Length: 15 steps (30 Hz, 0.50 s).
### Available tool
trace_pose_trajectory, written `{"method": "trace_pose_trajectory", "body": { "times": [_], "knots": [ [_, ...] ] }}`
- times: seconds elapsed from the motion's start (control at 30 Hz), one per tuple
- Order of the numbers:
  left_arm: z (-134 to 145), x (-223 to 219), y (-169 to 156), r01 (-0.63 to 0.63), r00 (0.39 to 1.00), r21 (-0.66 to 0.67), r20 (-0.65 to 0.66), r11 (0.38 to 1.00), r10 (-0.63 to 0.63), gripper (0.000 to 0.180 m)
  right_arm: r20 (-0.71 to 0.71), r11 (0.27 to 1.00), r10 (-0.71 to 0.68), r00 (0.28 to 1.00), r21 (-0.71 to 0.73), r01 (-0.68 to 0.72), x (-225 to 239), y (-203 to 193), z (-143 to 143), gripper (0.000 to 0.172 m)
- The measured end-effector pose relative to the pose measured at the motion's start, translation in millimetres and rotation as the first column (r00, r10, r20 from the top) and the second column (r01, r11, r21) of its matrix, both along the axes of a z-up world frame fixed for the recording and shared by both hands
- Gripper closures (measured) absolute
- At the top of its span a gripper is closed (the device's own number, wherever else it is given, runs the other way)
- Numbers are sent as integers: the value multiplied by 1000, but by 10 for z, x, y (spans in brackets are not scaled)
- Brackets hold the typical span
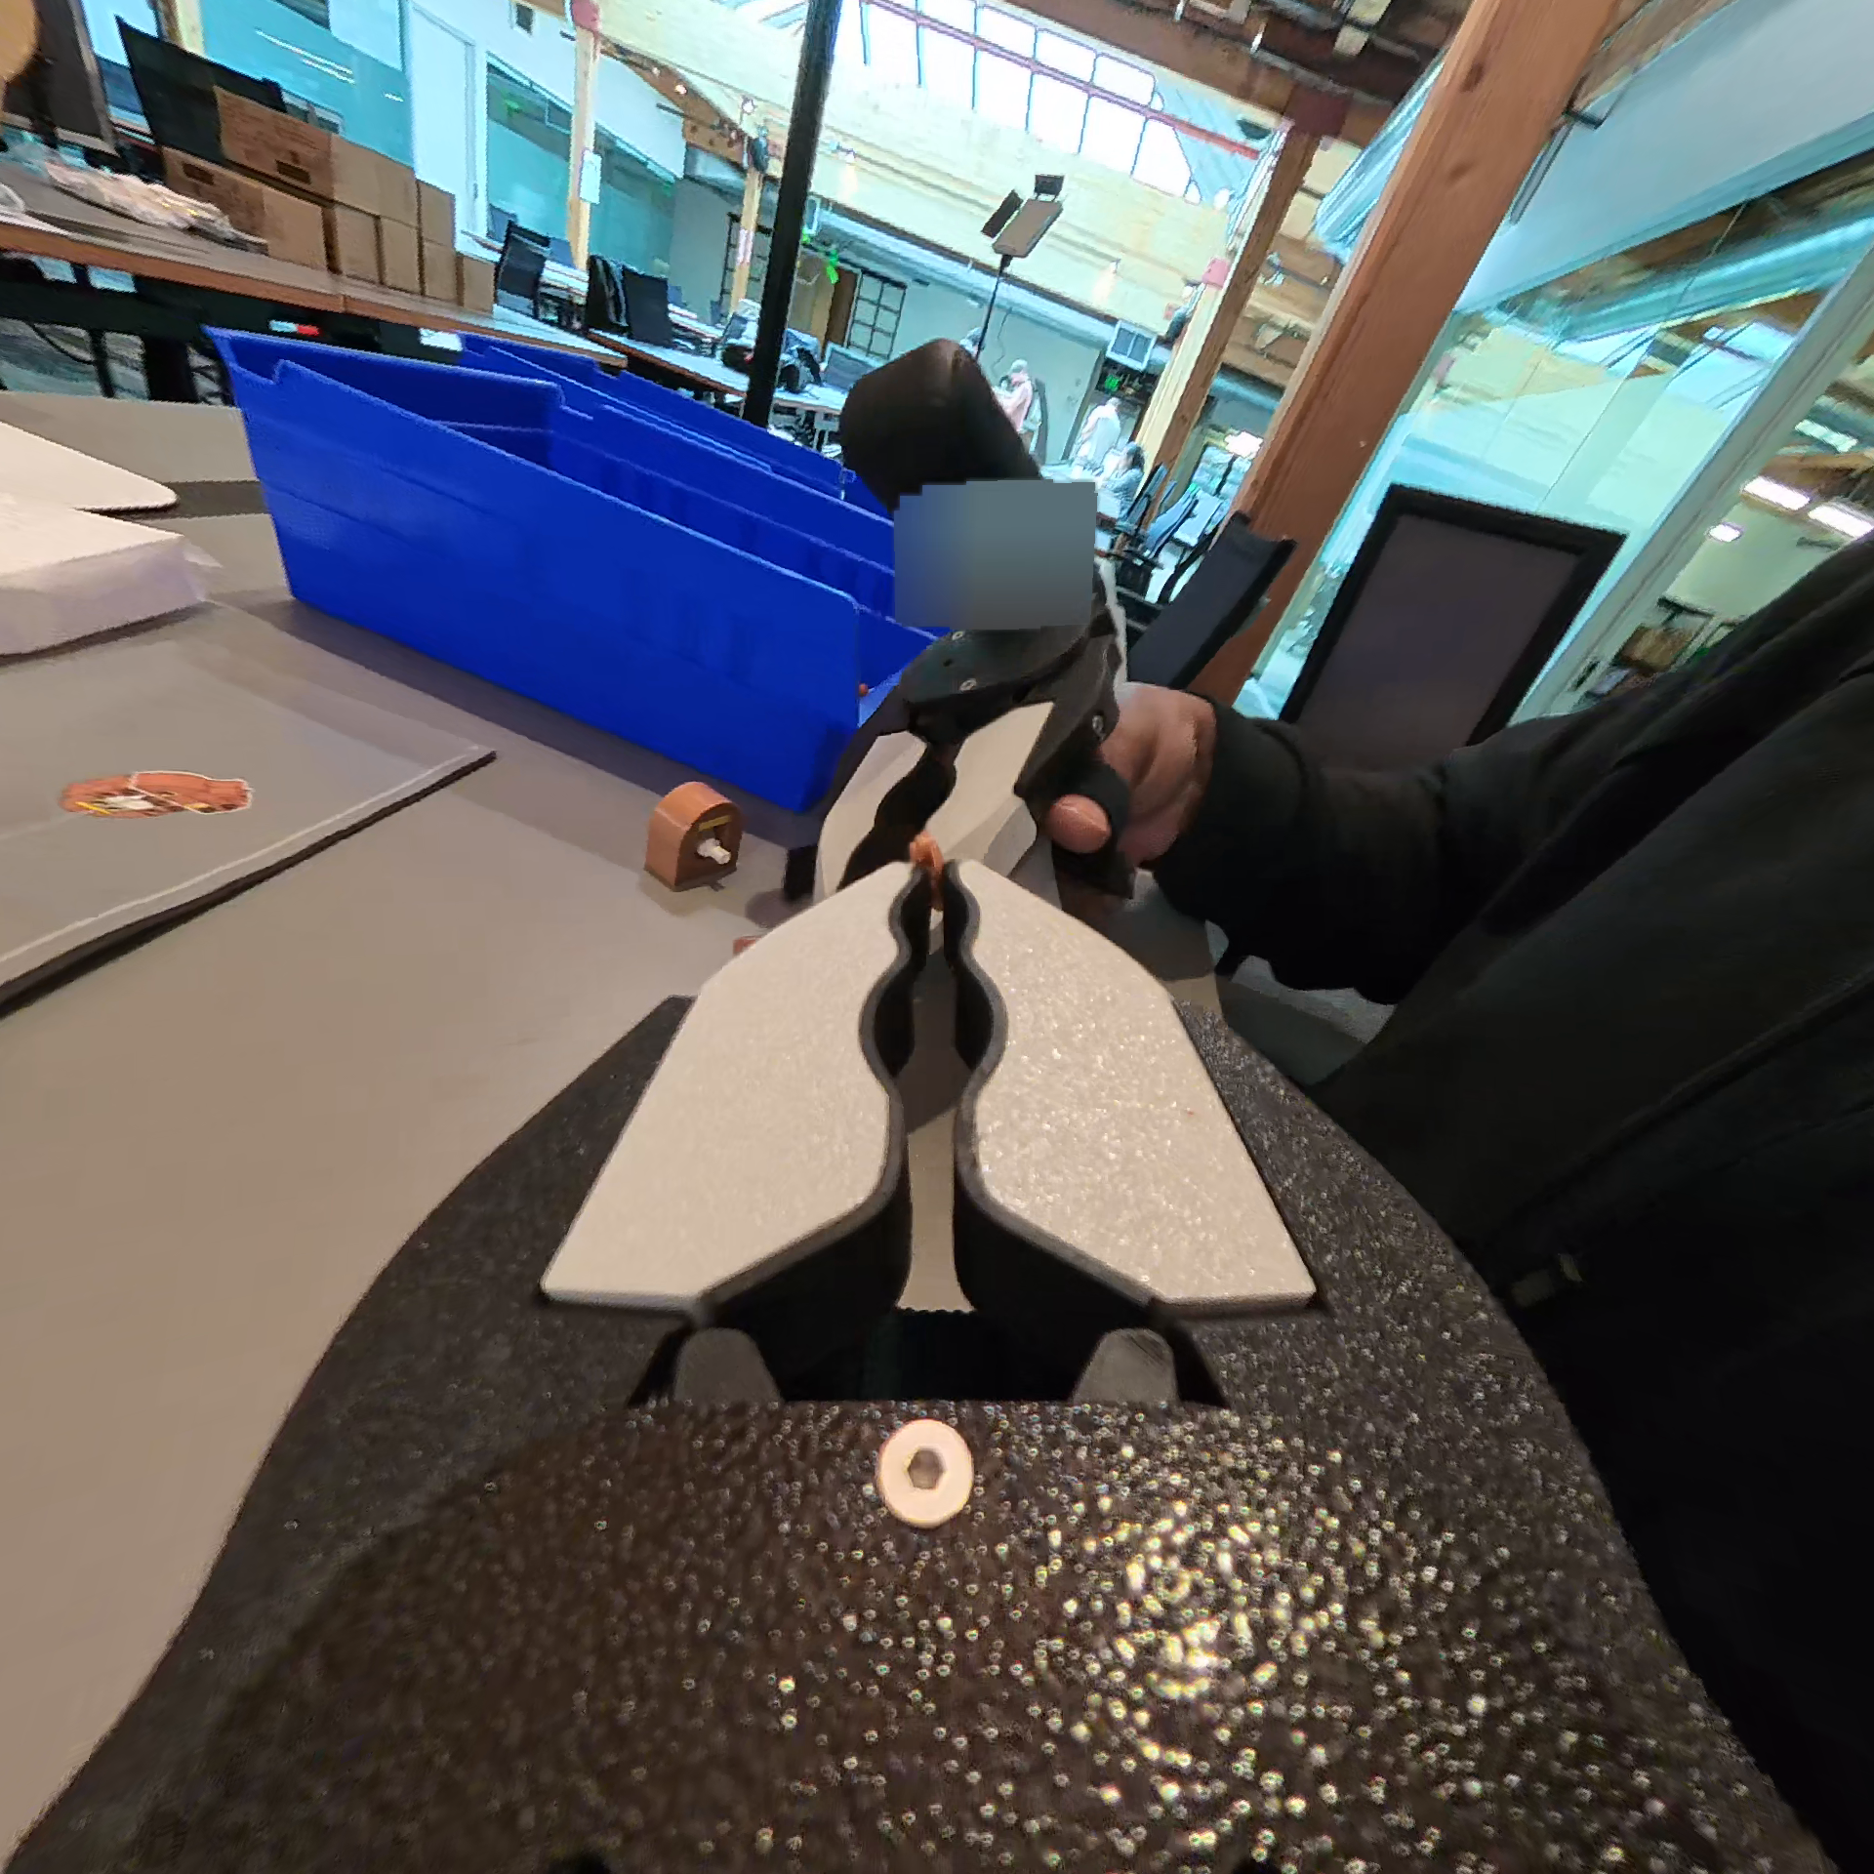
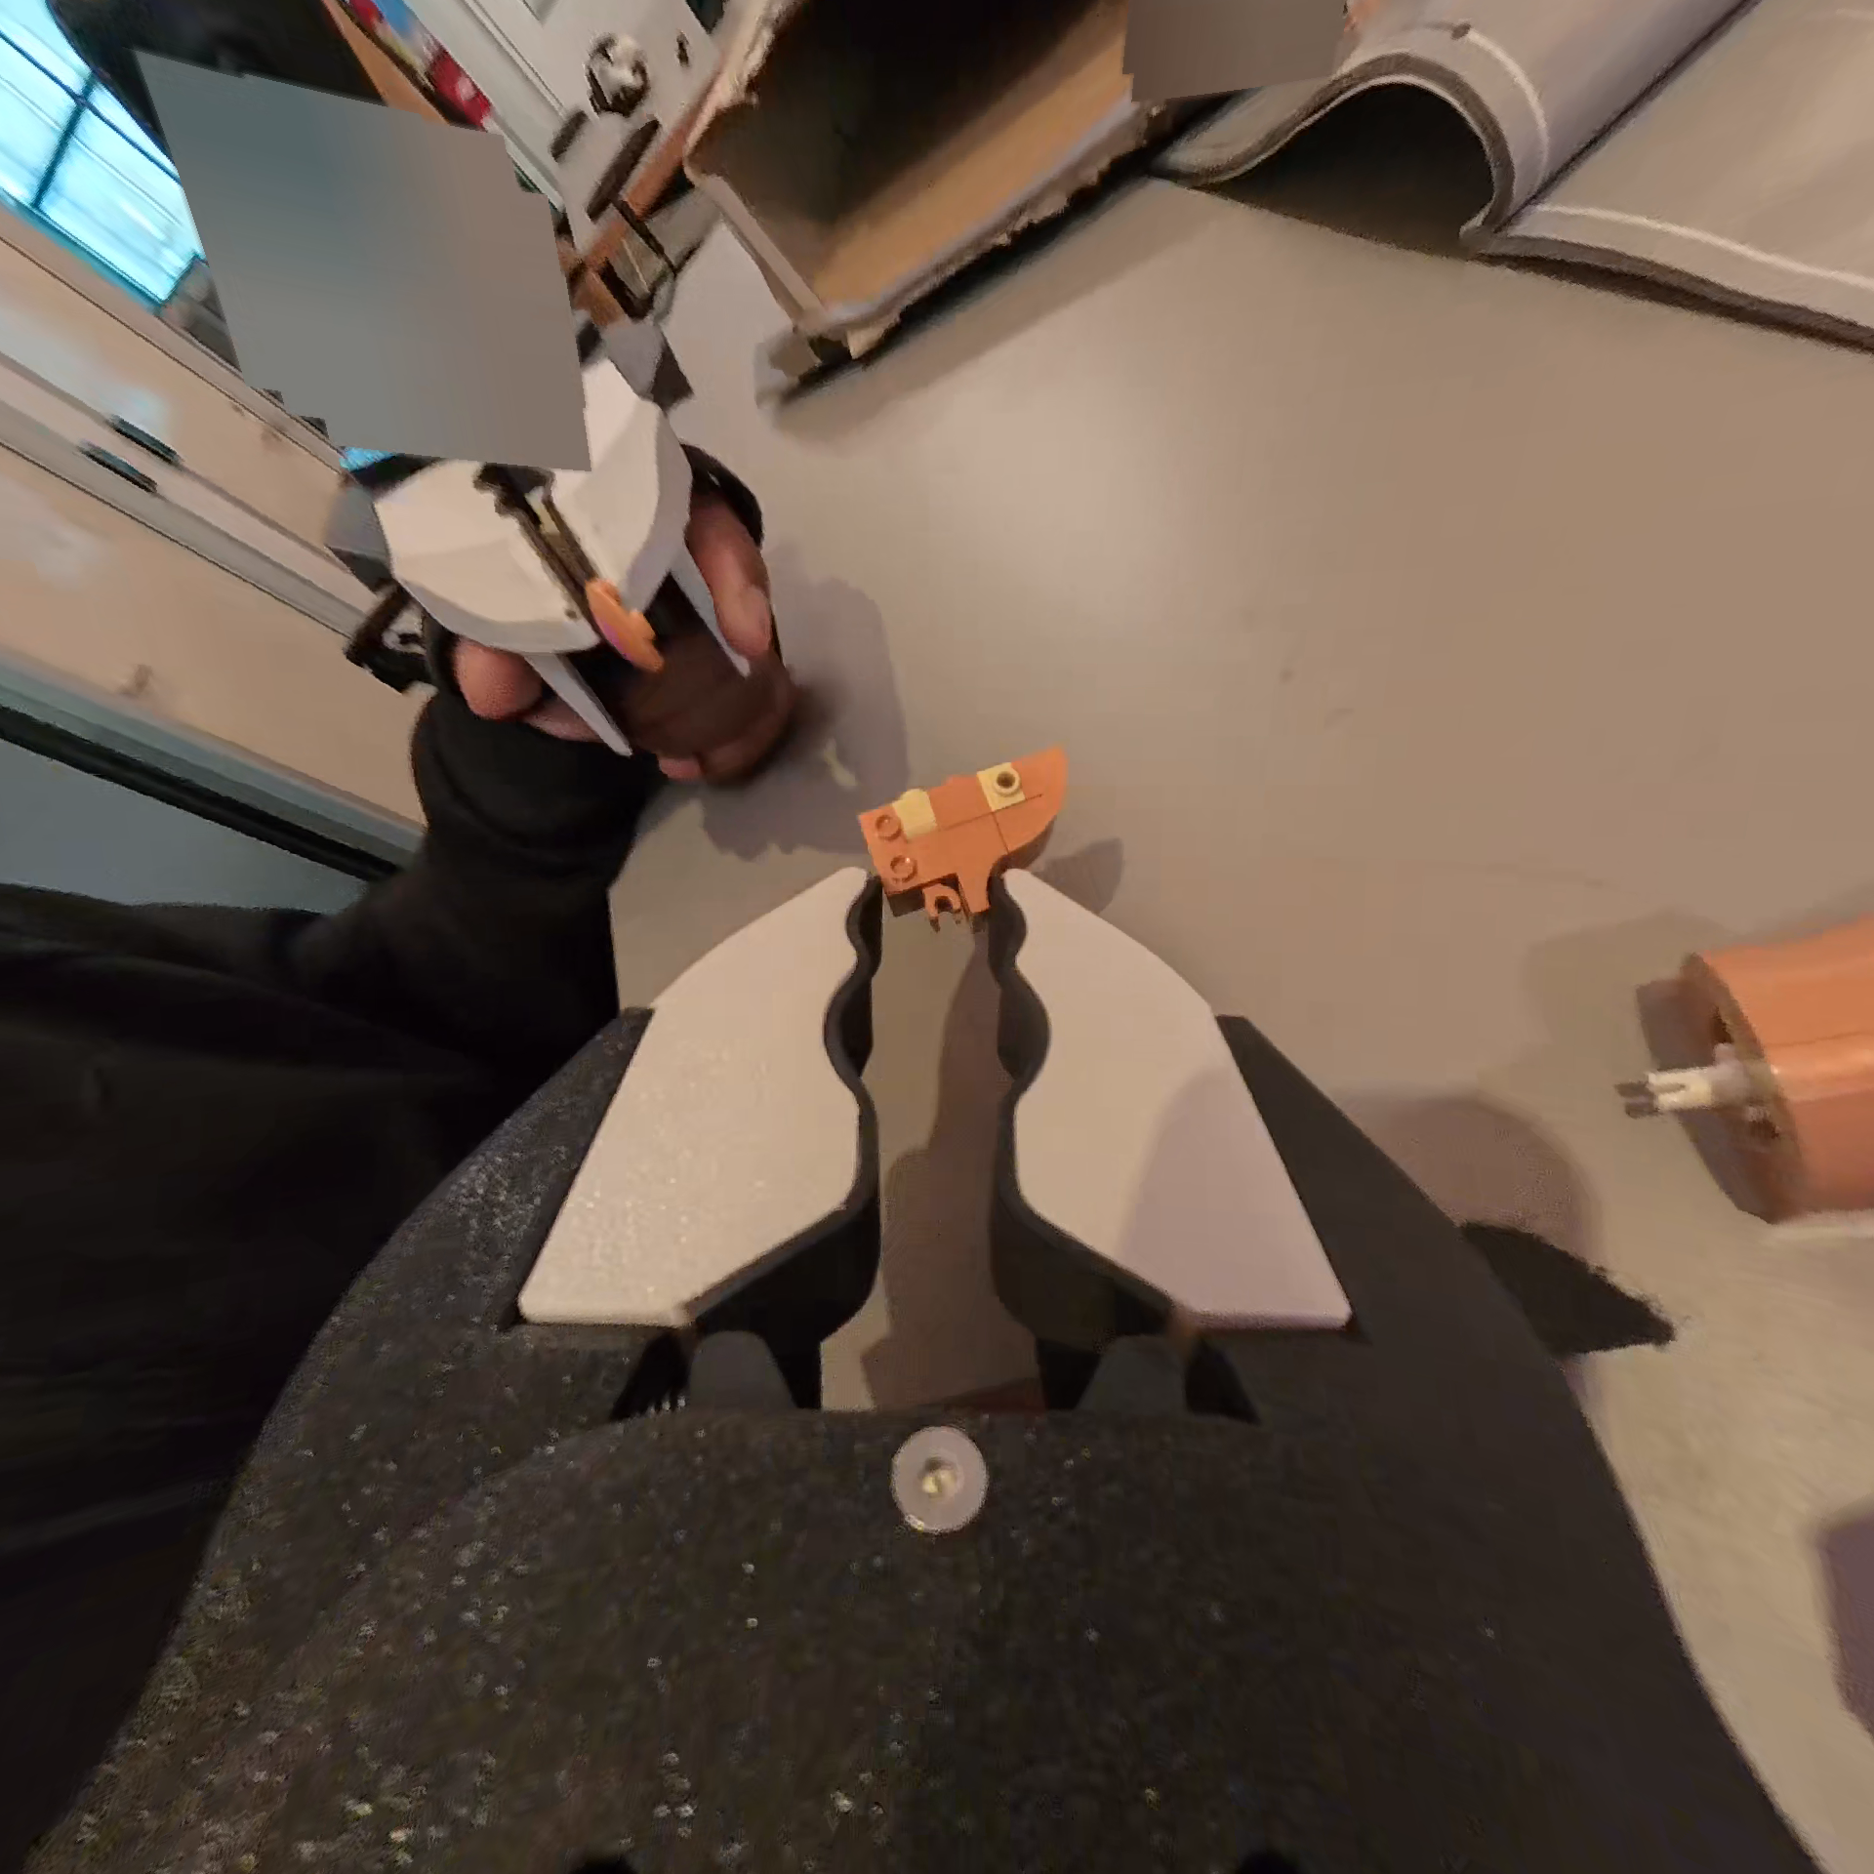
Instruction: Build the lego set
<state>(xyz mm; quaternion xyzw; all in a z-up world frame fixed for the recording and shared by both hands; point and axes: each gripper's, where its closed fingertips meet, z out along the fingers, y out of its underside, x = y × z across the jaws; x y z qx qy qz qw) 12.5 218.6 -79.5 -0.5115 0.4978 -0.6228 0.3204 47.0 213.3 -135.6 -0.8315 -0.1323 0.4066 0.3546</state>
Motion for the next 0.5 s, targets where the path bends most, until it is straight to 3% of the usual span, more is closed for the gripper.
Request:
{"method": "trace_pose_trajectory", "body": {
  "times": [0.3,0.5],
  "knots": [
    [130,96,193,120,991,-171,-33,978,-127,178,-341,997,-46,939,-75,22,-88,285,302,152],
    [111,223,479,184,969,-149,-141,972,-205,178,-342,996,-83,936,-69,63,-20,450,363,152]
  ]
}}
